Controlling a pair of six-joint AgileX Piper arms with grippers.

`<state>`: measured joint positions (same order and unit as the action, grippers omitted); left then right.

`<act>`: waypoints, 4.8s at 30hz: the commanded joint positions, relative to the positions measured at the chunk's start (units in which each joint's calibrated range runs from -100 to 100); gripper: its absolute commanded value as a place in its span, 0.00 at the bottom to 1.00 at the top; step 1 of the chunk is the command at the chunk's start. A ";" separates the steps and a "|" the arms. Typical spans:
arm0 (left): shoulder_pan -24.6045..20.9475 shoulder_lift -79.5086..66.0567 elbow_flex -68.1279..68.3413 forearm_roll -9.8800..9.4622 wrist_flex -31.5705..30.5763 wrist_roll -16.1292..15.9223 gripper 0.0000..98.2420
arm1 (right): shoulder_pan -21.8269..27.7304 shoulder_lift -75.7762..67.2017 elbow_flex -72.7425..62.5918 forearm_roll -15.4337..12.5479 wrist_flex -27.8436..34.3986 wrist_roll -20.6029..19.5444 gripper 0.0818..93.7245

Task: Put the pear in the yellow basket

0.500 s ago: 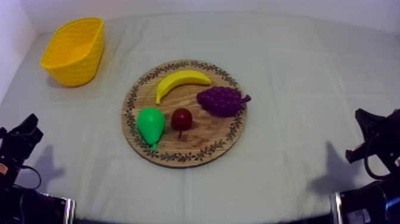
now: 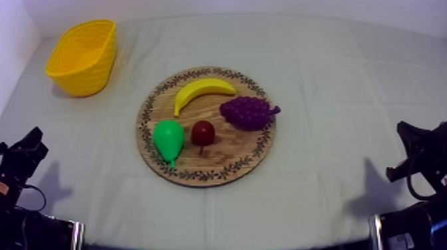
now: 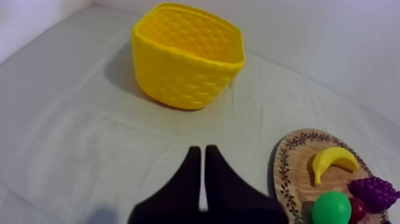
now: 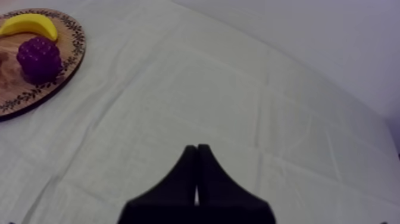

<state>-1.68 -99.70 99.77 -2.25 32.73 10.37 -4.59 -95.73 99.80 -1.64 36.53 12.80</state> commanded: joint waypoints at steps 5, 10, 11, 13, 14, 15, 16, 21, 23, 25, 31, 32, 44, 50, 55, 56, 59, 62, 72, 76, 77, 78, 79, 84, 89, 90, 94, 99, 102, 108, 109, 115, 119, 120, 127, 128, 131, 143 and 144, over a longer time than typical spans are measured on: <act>-0.02 -0.04 0.01 -0.02 0.01 0.01 0.00 | 0.00 -0.03 -0.02 0.01 0.00 0.02 0.00; -0.02 -0.04 -0.09 0.09 0.54 -0.55 0.00 | 0.00 -0.03 -0.02 0.01 0.00 0.02 0.00; 0.00 -0.04 -0.29 0.20 1.08 -0.70 0.00 | 0.00 -0.03 -0.02 0.01 0.00 0.02 0.00; 0.05 -0.04 -0.68 0.36 2.03 -0.34 0.00 | 0.00 -0.03 -0.02 0.01 0.00 0.02 0.00; 0.18 -0.04 -0.81 0.43 2.32 -0.23 0.00 | 0.00 -0.03 -0.02 0.01 0.00 0.02 0.00; 0.44 -0.04 -0.97 0.50 2.53 -0.31 0.00 | 0.00 -0.03 -0.02 0.01 0.00 0.02 0.00; 0.85 -0.04 -1.07 0.62 2.67 -0.53 0.00 | 0.00 -0.03 -0.02 0.01 0.00 0.02 0.00; 3.23 1.36 -1.38 3.74 1.94 -4.76 0.00 | 0.00 -0.03 -0.02 0.01 0.00 0.02 0.00; 3.79 3.14 -1.51 6.34 0.98 -7.54 0.00 | 0.00 -0.03 -0.02 0.01 0.00 0.02 0.00; 4.30 5.41 -2.25 8.96 0.41 -10.32 0.00 | 0.00 -0.03 -0.02 0.01 0.00 0.02 0.00; 5.97 14.69 -8.75 14.02 1.97 -15.81 0.00 | 0.00 -0.03 -0.02 0.01 0.00 0.02 0.00; 6.19 16.61 -10.57 14.28 2.96 -16.18 0.00 | 0.00 -0.03 -0.02 0.01 0.00 0.02 0.00; 7.30 40.68 -35.79 13.92 21.37 -17.80 0.00 | 0.00 -0.03 -0.02 0.01 0.00 0.02 0.00; 8.16 52.56 -48.06 13.43 30.57 -16.69 0.00 | 0.00 -0.03 -0.02 0.01 0.00 0.02 0.00; 8.92 61.63 -55.36 14.08 34.74 -15.22 0.00 | 0.00 -0.03 -0.02 0.01 0.00 0.02 0.00; 9.12 63.34 -56.73 14.04 35.76 -14.82 0.00 | 0.00 -0.03 -0.02 0.01 0.00 0.04 0.00; 9.85 68.60 -61.29 13.88 39.66 -13.42 0.00 | 0.00 -0.03 -0.02 0.01 0.00 0.06 0.00; 11.26 73.90 -66.73 12.65 43.85 -11.63 0.00 | 0.00 -0.03 -0.02 0.01 0.00 0.04 0.00; 18.65 90.64 -85.48 8.98 54.90 -7.11 0.00 | 0.00 -0.03 -0.02 0.01 0.00 0.07 0.00; 21.23 95.68 -89.80 8.34 56.84 -5.60 0.00 | 0.00 -0.03 -0.02 0.01 0.00 0.04 0.00; 21.78 96.85 -90.68 8.25 57.25 -5.22 0.00 | 0.00 -0.03 -0.02 0.01 0.00 0.03 0.00; 22.27 97.95 -91.47 8.16 57.66 -4.84 0.00 | 0.00 -0.03 -0.02 0.01 0.00 0.03 0.00; 22.73 98.93 -92.11 8.04 58.02 -4.47 0.00 | 0.00 -0.03 -0.02 0.01 0.00 0.03 0.00; 24.47 102.05 -93.88 7.14 58.83 -2.92 0.00 | 0.00 -0.03 -0.02 0.01 0.00 0.02 0.00; 25.11 102.93 -93.74 5.88 58.74 1.21 0.00 | 0.00 -0.03 -0.02 0.01 0.00 0.02 0.00; 25.15 102.91 -93.54 5.65 58.17 2.09 0.00 | 0.00 -0.03 -0.02 0.01 0.00 0.02 0.00; 25.40 102.80 -93.49 5.33 56.50 3.82 0.02 | 0.00 -0.03 -0.02 0.01 0.00 0.02 0.00; 25.97 102.81 -94.64 5.20 55.98 4.91 0.13 | 0.00 -0.03 -0.02 0.01 0.00 0.02 0.00; 26.40 102.78 -94.69 5.31 55.94 6.02 0.20 | 0.00 -0.03 -0.02 0.01 0.00 0.02 0.00; 27.28 102.76 -94.18 6.57 55.88 6.36 0.49 | 0.00 -0.03 -0.02 0.01 0.00 0.02 0.00; 27.37 102.76 -94.05 6.78 55.88 6.32 0.54 | 0.00 -0.03 -0.02 0.01 0.00 0.02 0.00; 27.61 102.35 -92.01 8.33 53.51 4.66 0.72 | 0.00 -0.03 -0.02 0.01 0.00 0.02 0.00; 27.41 102.01 -90.51 8.94 52.37 4.68 0.77 | 0.00 -0.03 -0.02 0.01 0.00 0.02 0.00; 27.33 101.92 -90.31 9.05 52.30 4.80 0.78 | 0.00 -0.03 -0.02 0.01 0.00 0.02 0.00; 26.93 101.42 -89.25 9.40 52.13 5.49 0.90 | 0.00 -0.03 -0.02 0.01 0.00 0.02 0.00; 26.97 101.39 -89.06 9.34 52.11 5.56 0.92 | 0.00 -0.03 -0.02 0.01 0.00 0.02 0.00; 27.02 101.35 -88.39 9.13 52.05 5.93 0.96 | -0.04 -0.03 -0.02 0.01 0.00 0.02 0.00; 26.97 102.77 -83.67 9.16 49.15 5.20 0.93 | -0.08 -0.03 -0.02 0.01 0.00 0.02 0.00; 27.01 103.10 -82.88 9.22 48.67 5.18 0.92 | -0.08 -0.03 -0.02 0.01 0.00 0.02 0.00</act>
<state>25.29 3.20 16.02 6.90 81.63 15.53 -4.66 -95.73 99.80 -1.64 36.53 12.83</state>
